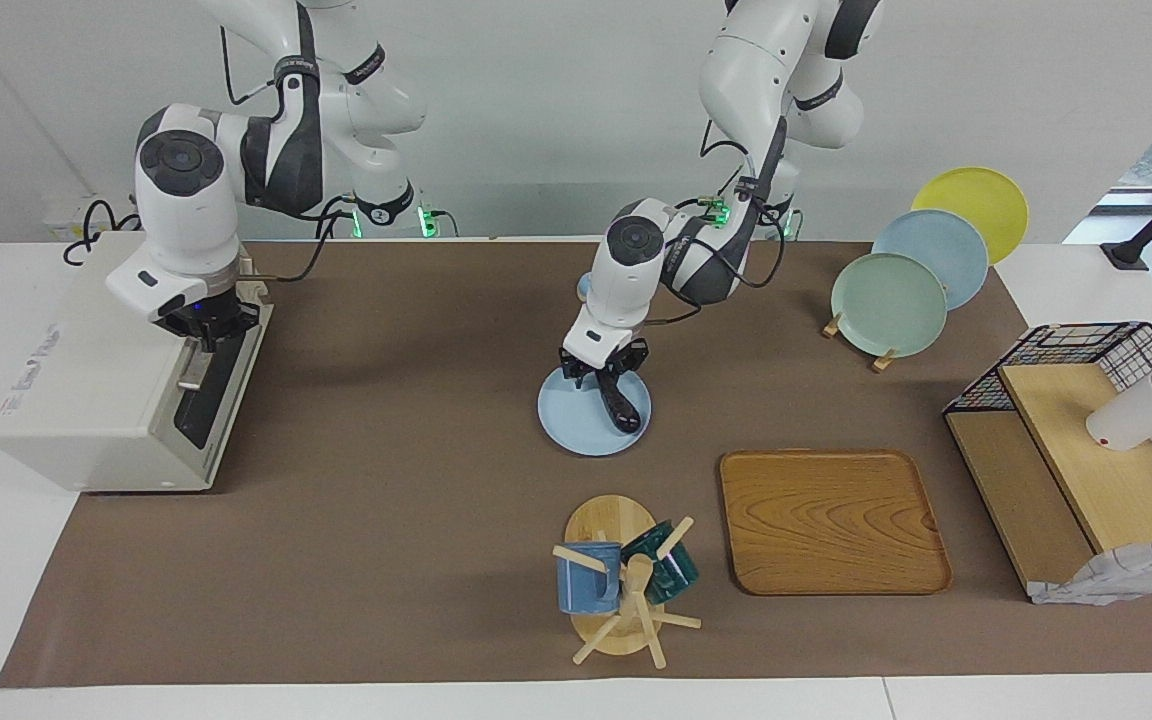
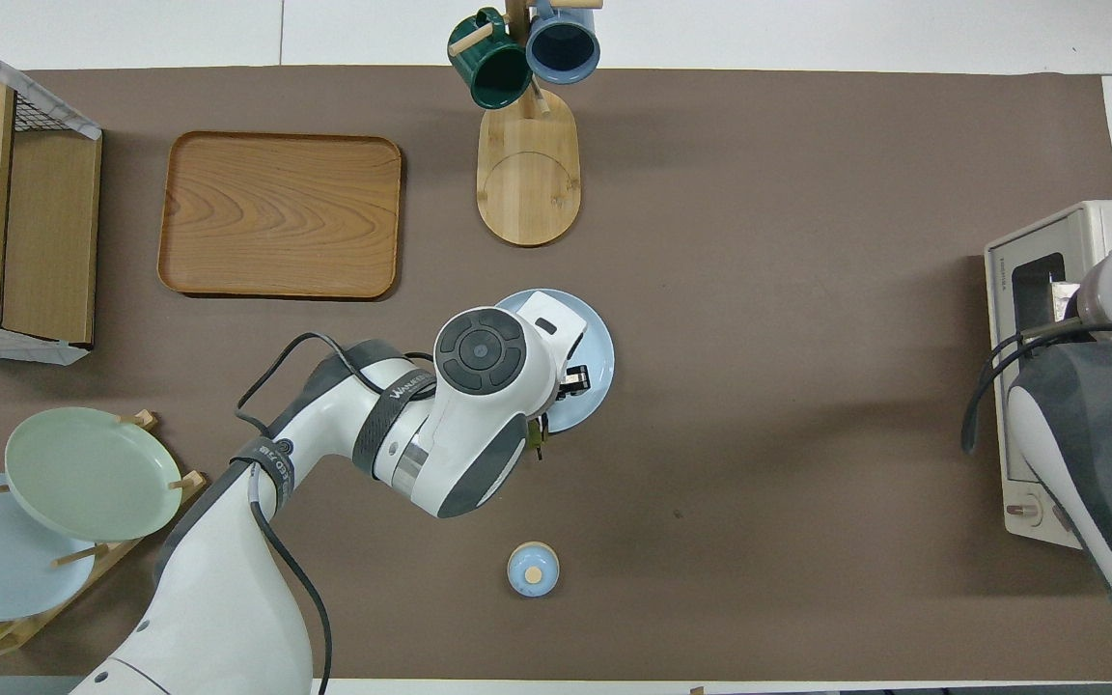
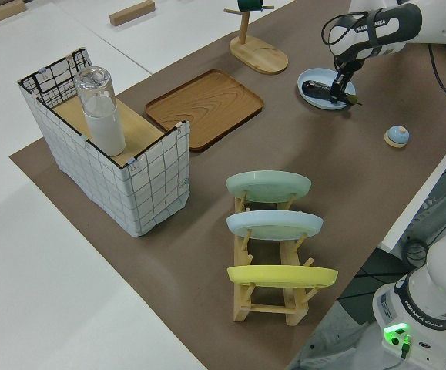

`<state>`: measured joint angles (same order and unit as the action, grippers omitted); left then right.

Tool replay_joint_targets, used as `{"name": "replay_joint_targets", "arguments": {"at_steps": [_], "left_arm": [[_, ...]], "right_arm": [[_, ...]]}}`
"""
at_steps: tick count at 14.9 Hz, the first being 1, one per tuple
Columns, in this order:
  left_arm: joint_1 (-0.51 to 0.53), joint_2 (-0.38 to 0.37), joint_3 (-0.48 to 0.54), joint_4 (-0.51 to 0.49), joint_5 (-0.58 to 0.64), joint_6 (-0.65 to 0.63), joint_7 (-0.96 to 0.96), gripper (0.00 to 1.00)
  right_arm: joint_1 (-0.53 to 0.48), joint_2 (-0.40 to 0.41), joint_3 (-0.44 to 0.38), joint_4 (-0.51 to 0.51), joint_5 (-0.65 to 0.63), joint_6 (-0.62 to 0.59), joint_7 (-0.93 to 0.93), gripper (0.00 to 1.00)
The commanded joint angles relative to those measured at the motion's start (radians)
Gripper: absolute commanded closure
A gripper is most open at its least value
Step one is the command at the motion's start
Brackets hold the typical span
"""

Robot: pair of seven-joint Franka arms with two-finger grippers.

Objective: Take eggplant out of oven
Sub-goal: 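Carry the eggplant with the left gripper to the wooden tray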

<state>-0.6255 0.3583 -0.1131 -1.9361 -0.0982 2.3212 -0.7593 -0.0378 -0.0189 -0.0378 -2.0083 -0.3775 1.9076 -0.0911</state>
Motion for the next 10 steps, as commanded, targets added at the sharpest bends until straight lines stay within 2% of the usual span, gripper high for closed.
{"name": "replay_joint_targets", "arguments": {"at_steps": [1, 4, 7, 9, 10], "left_arm": [[-0.016, -0.016, 0.018, -0.024, 0.021, 0.024, -0.028, 1.00], [0.010, -0.051, 0.030, -0.017, 0.021, -0.002, -0.017, 1.00], [0.078, -0.113, 0.053, 0.072, 0.021, -0.156, 0.033, 1.00], [0.179, -0.099, 0.052, 0.194, 0.020, -0.282, 0.134, 1.00], [0.237, -0.079, 0.052, 0.248, 0.015, -0.327, 0.193, 1.00]], "right_arm": [[-0.034, 0.077, -0.013, 0.194, 0.139, -0.173, -0.044, 0.86], [-0.031, 0.068, -0.007, 0.337, 0.236, -0.316, -0.044, 0.71], [-0.017, 0.069, 0.001, 0.485, 0.331, -0.454, -0.036, 0.57], [-0.014, 0.074, 0.001, 0.516, 0.333, -0.505, -0.036, 0.34], [-0.017, 0.073, 0.001, 0.514, 0.336, -0.516, -0.038, 0.08]]}}
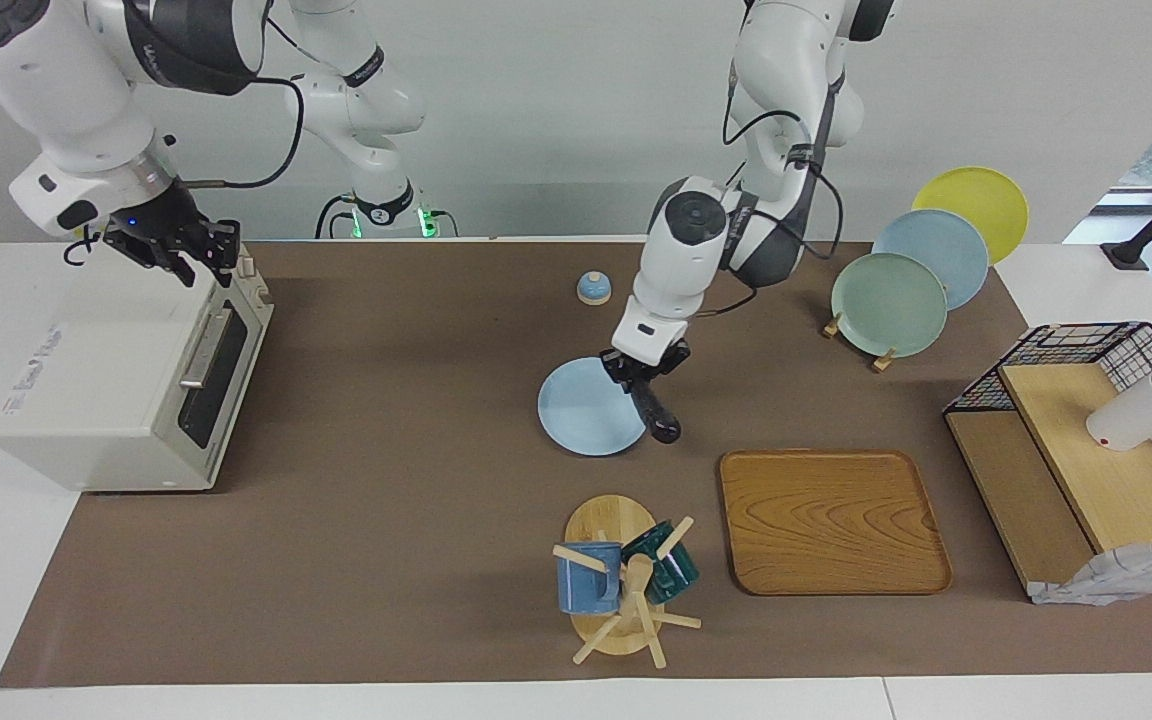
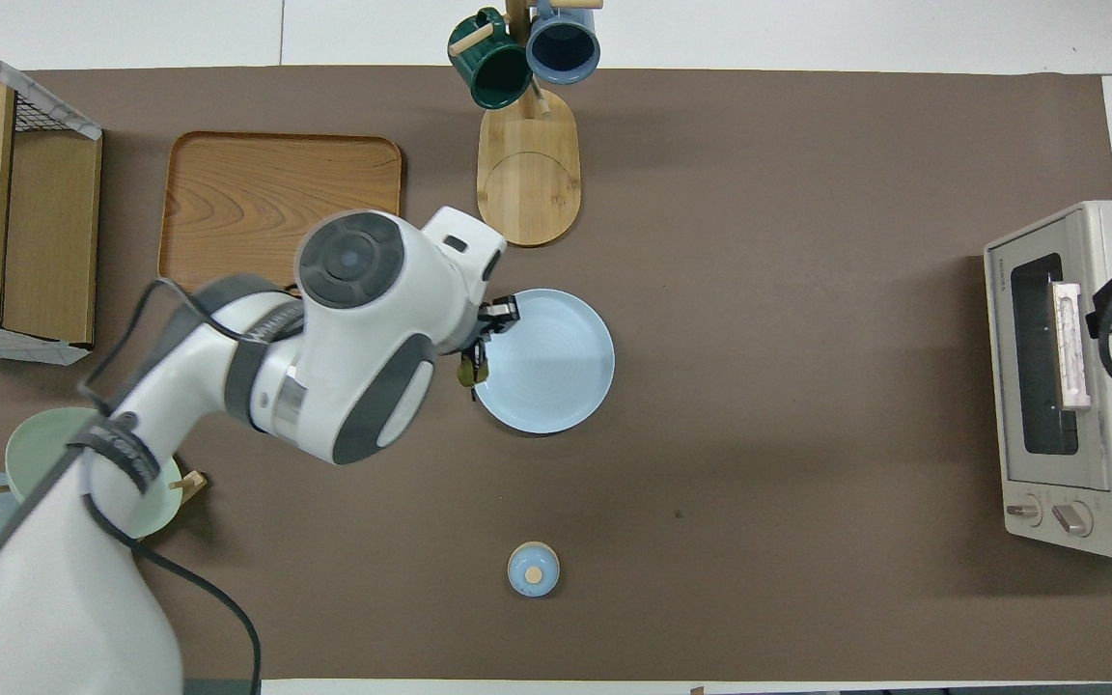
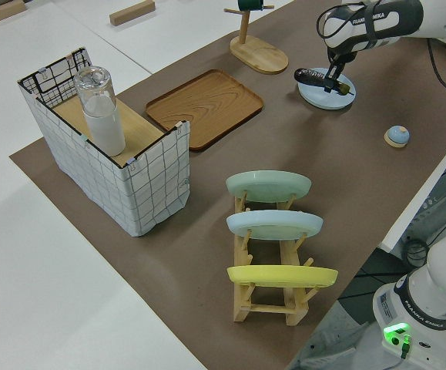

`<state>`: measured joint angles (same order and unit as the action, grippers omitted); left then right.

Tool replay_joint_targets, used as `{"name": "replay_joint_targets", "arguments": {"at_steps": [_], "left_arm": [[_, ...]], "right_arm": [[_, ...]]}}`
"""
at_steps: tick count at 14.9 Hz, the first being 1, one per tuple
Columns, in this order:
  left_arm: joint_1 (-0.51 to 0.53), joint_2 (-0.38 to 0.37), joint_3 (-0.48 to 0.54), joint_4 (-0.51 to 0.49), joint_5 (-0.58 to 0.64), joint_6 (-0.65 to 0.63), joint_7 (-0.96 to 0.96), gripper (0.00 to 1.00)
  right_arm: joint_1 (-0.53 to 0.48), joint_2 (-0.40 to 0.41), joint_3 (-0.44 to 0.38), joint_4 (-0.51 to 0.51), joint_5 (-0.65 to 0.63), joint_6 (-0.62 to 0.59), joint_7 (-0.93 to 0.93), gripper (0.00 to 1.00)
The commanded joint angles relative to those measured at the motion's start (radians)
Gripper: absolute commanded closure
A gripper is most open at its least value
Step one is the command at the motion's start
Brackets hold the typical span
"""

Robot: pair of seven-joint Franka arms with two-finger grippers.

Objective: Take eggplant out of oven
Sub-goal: 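Carry the eggplant with the left gripper to the wooden tray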

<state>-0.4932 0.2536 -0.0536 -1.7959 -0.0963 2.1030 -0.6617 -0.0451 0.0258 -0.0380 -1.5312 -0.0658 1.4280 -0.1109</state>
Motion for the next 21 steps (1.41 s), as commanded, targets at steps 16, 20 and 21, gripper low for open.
{"name": "replay_joint_targets", "arguments": {"at_steps": [16, 20, 21], "left_arm": [[0.406, 0.355, -0.006, 0.340, -0.016, 0.042, 0.540, 1.00], [0.404, 0.342, -0.005, 0.294, -0.011, 0.077, 0.548, 1.00], [0.404, 0.337, -0.006, 0.288, 0.001, 0.077, 0.553, 0.29]], "right_arm": [[0.068, -0.066, -0.100, -0.040, 0.047, -0.014, 0.016, 0.00], [0.067, -0.072, -0.105, -0.052, 0.046, 0.046, 0.040, 0.00], [0.067, -0.073, -0.103, -0.052, 0.047, 0.048, 0.062, 0.00]]}}
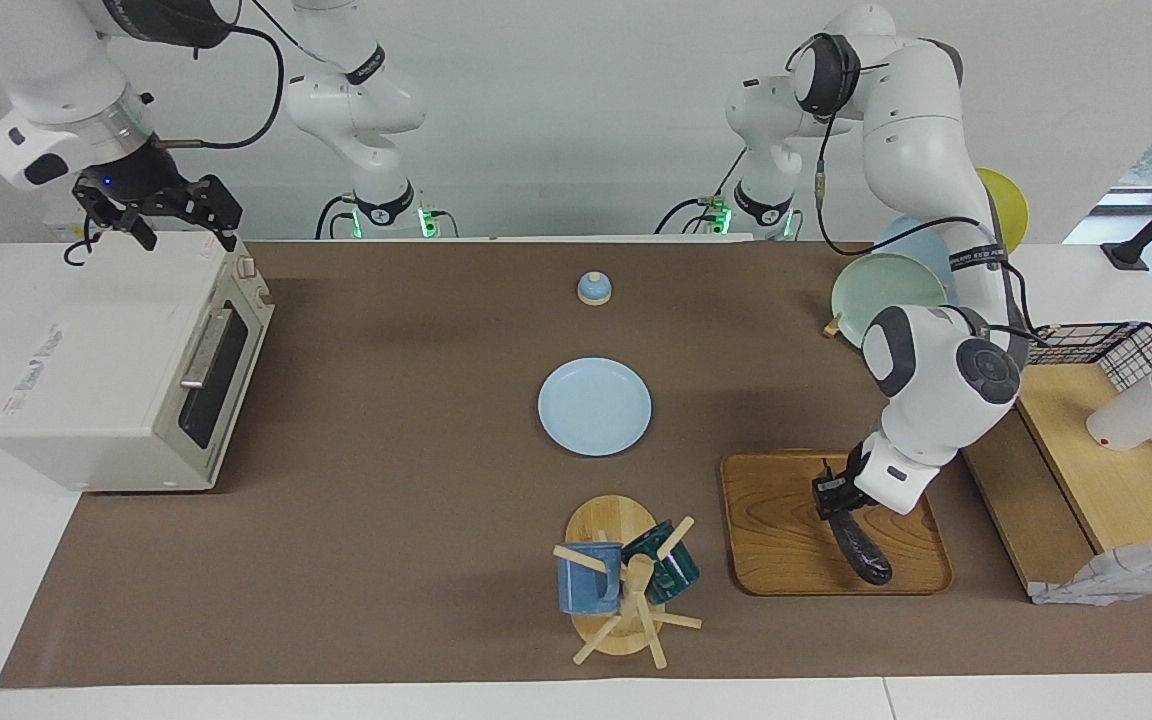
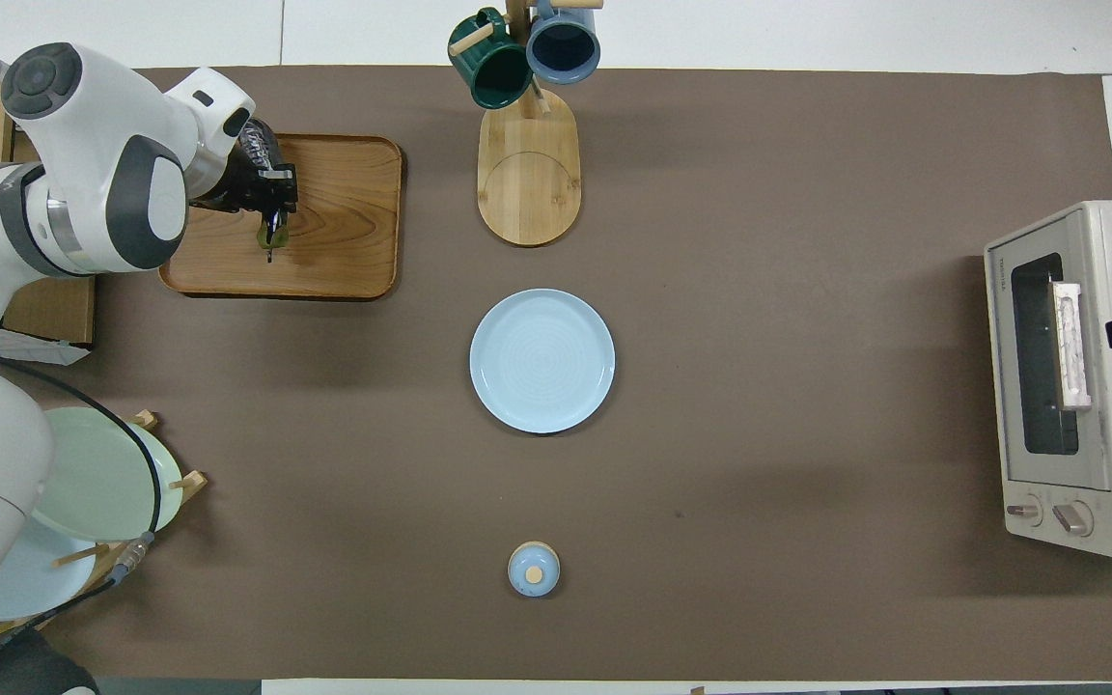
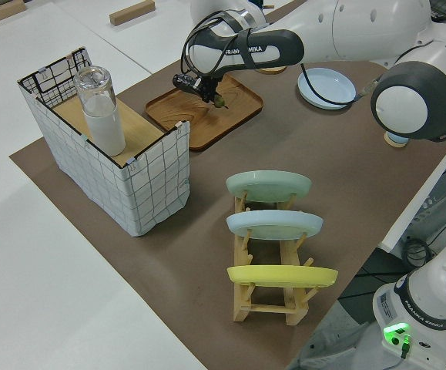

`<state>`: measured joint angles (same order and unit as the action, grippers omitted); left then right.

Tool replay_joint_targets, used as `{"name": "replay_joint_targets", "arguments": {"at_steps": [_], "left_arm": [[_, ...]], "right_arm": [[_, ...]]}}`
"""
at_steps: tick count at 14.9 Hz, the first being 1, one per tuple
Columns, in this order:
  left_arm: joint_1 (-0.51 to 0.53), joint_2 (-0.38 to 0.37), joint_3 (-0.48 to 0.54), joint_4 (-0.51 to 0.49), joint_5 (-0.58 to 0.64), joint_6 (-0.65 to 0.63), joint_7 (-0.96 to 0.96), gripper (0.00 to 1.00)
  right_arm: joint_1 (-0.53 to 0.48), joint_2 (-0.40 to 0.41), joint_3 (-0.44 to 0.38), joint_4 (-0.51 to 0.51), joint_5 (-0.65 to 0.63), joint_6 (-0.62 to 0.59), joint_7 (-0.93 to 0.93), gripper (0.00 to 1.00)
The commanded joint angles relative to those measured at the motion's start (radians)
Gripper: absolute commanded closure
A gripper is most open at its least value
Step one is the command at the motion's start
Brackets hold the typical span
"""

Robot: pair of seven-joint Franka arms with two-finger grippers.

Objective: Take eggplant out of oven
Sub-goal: 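Lower the eggplant onto the tray and open the left gripper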

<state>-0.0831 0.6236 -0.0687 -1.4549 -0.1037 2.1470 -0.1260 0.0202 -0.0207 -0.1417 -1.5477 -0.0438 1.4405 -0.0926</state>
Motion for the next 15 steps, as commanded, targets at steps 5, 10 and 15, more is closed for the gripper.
{"name": "replay_joint_targets", "arguments": {"at_steps": [5, 10, 15], "left_arm": [[-0.004, -0.042, 0.009, -0.041, 0.015, 0.007, 0.019, 0.00], [0.034, -0.194, 0.012, -0.047, 0.015, -0.131, 0.005, 0.00], [0.036, -0.388, 0.046, -0.047, 0.018, -0.359, 0.009, 0.00]], "right_arm": [[0.003, -0.021, 0.002, -0.037, 0.027, 0.035, 0.056, 0.00], [0.004, -0.021, 0.004, -0.035, 0.027, 0.034, 0.054, 0.00], [0.004, -0.019, 0.007, -0.031, 0.028, 0.037, 0.054, 0.00]]}}
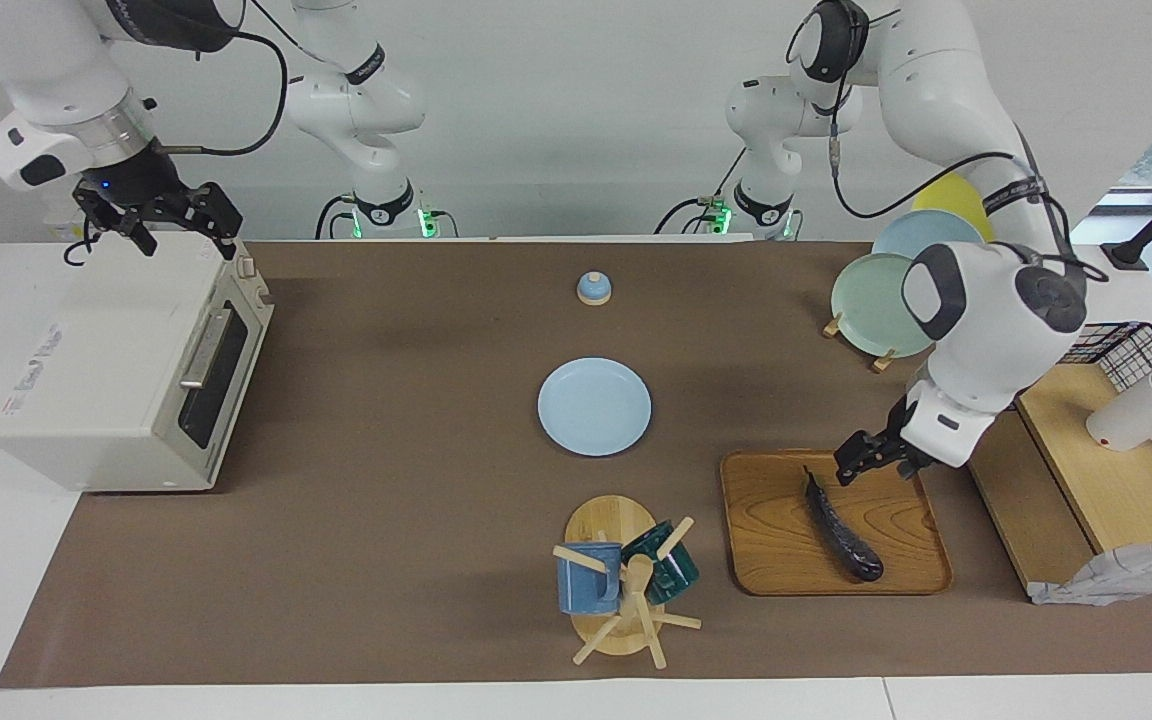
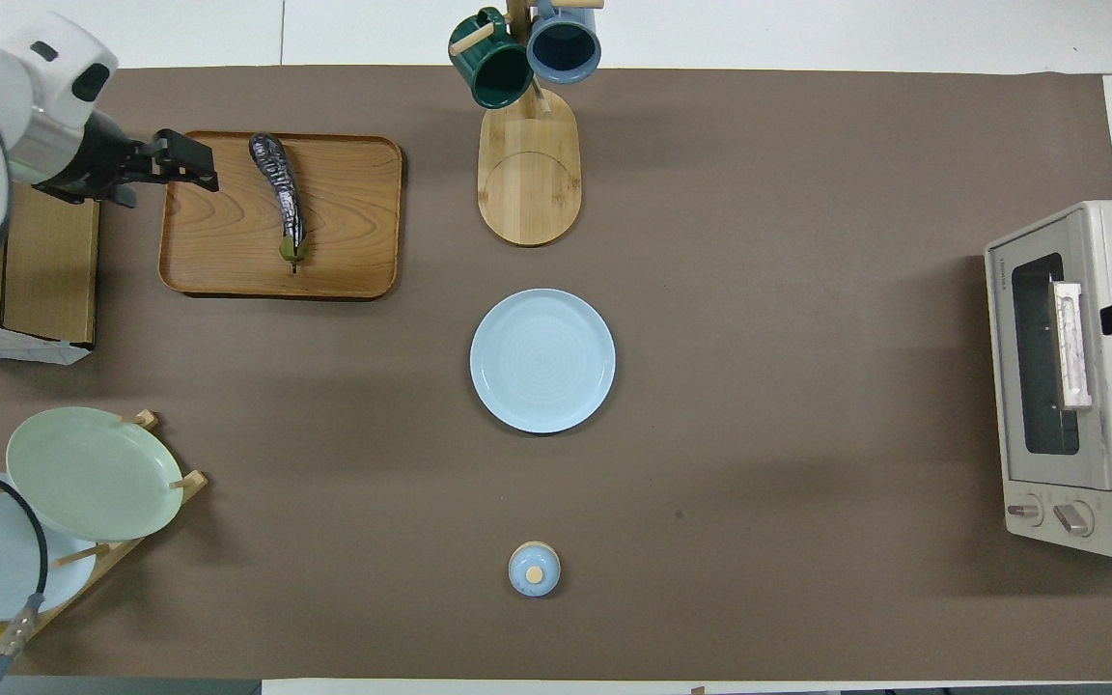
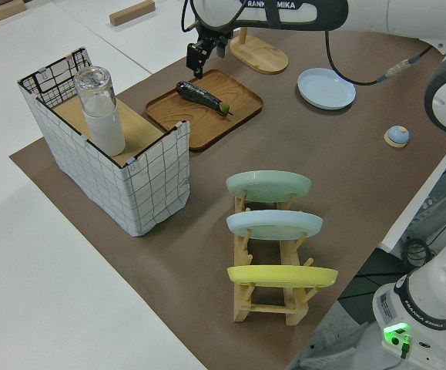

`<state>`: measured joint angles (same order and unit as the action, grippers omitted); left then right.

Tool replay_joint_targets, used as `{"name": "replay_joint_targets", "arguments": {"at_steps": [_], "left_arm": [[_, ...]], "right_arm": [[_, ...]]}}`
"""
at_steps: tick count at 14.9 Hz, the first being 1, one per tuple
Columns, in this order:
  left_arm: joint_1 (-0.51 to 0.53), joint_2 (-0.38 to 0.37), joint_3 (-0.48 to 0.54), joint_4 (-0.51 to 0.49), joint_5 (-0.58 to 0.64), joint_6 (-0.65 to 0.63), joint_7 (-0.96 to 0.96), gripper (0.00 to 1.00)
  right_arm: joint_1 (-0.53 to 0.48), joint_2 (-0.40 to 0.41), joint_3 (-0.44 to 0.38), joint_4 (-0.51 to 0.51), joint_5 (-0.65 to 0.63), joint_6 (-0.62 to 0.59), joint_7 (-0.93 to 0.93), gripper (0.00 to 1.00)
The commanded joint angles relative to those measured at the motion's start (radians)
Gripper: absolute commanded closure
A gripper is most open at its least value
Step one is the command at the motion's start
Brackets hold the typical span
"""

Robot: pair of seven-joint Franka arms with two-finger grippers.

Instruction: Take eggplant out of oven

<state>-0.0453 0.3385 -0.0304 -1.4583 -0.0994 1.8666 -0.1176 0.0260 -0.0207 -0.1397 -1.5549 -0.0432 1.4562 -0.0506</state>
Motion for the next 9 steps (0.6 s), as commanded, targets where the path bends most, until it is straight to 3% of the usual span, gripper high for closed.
{"name": "replay_joint_targets", "arguments": {"at_steps": [1, 4, 6, 9], "left_arm": [[-0.001, -0.143, 0.015, -0.044, 0.014, -0.128, 0.001, 0.00], [-0.001, -0.246, 0.026, -0.045, 0.020, -0.275, 0.010, 0.00], [-0.007, -0.279, 0.023, -0.054, 0.069, -0.323, 0.027, 0.00], [-0.011, -0.337, 0.023, -0.149, 0.070, -0.331, 0.035, 0.00]], "right_arm": [[0.000, -0.018, 0.008, -0.022, 0.029, 0.016, 0.014, 0.00], [-0.004, -0.018, 0.006, -0.022, 0.069, -0.003, 0.018, 0.00], [-0.004, -0.018, 0.006, -0.021, 0.066, -0.028, 0.018, 0.00], [-0.001, -0.016, 0.008, -0.014, 0.059, -0.023, 0.020, 0.00]]}}
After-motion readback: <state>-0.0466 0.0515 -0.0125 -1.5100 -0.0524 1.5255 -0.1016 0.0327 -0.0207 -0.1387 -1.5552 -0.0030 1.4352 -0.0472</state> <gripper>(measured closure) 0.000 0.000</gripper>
